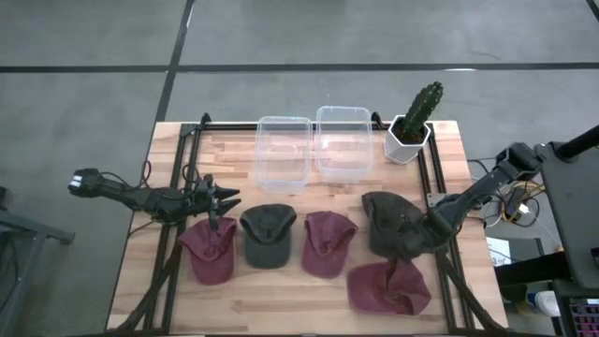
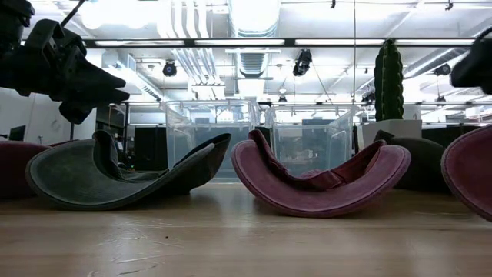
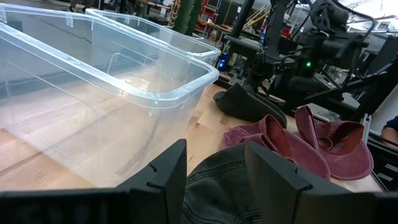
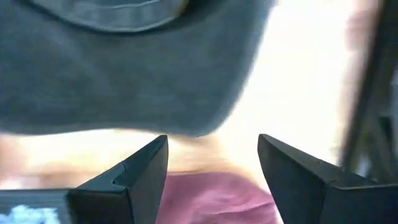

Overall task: Pick & Place hat
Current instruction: Put the right black cap into the left transparent bin

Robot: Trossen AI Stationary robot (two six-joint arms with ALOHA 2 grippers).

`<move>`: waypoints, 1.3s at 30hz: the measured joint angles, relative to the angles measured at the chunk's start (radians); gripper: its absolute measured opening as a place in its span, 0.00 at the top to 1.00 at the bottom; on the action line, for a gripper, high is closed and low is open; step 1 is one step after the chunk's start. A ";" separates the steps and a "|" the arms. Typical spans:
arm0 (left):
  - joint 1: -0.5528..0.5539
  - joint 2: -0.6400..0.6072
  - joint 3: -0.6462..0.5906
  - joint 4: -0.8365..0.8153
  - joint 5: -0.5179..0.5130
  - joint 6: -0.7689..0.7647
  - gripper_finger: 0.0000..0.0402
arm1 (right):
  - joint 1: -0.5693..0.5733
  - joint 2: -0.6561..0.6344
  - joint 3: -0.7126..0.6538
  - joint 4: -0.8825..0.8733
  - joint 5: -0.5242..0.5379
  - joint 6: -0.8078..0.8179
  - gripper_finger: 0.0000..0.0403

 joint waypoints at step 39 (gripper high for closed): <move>0.000 0.001 0.000 0.000 0.000 -0.004 0.61 | -0.012 0.004 -0.214 0.169 0.277 -0.010 0.65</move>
